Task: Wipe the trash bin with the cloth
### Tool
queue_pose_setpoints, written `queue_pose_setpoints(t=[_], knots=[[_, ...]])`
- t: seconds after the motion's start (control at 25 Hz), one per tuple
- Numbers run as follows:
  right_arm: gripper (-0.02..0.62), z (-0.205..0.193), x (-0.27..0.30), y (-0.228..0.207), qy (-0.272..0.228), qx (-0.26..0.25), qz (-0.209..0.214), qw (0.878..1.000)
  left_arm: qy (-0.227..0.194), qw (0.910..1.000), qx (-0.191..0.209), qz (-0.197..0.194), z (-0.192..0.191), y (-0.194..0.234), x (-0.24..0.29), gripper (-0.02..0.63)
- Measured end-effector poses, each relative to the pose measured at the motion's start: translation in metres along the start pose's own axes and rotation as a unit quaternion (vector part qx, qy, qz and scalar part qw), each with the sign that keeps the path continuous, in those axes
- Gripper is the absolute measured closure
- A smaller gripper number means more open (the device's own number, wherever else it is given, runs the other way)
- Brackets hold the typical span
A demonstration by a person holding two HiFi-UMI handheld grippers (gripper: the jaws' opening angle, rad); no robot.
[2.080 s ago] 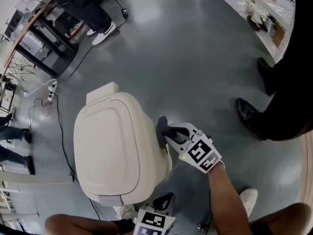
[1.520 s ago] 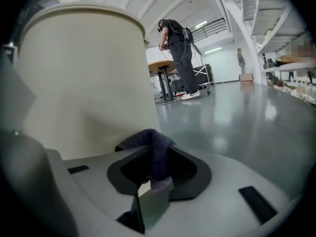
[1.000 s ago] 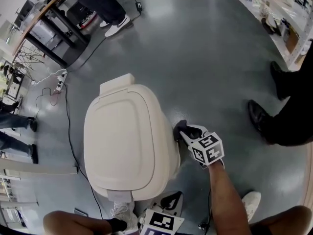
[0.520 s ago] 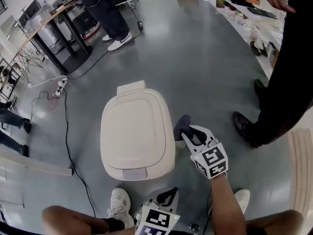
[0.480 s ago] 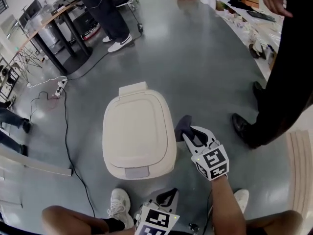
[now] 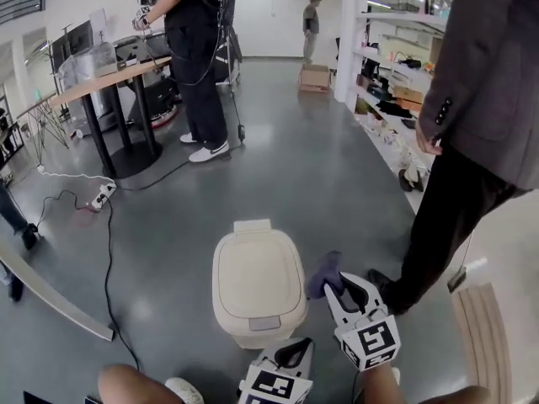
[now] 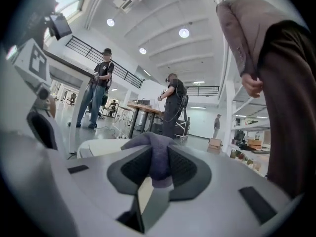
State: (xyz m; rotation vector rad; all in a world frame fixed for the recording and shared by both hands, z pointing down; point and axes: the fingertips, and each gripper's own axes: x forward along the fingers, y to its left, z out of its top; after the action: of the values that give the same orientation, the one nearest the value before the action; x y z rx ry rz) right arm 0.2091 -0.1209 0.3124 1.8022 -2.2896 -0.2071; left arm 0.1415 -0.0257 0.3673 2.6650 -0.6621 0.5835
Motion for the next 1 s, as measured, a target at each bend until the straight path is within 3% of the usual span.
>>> queue_pose_setpoints(t=[0.2, 0.4, 0.68, 0.84, 1.0], knots=[[0.502, 0.038, -0.005, 0.036, 0.02, -0.037, 0.006, 0.999, -0.073, 0.9962, -0.006, 0.048, 0.05, 0.048, -0.043, 0.606], [0.502, 0.067, 0.001, 0.073, -0.005, 0.002, -0.028, 1.0, -0.123, 0.9857, -0.001, 0.115, 0.073, 0.108, -0.097, 0.606], [0.502, 0.095, 0.003, 0.135, -0.061, 0.101, -0.092, 0.989, -0.159, 0.9707, -0.01, 0.18, 0.065, 0.174, -0.177, 0.606], [0.502, 0.105, 0.004, 0.175, -0.087, 0.131, -0.093, 0.983, -0.172, 0.9622, -0.008, 0.211, 0.056, 0.197, -0.209, 0.606], [0.502, 0.093, 0.009, 0.2, -0.079, 0.154, -0.089, 0.981, -0.181, 0.9545, 0.013, 0.237, 0.046, 0.219, -0.226, 0.606]])
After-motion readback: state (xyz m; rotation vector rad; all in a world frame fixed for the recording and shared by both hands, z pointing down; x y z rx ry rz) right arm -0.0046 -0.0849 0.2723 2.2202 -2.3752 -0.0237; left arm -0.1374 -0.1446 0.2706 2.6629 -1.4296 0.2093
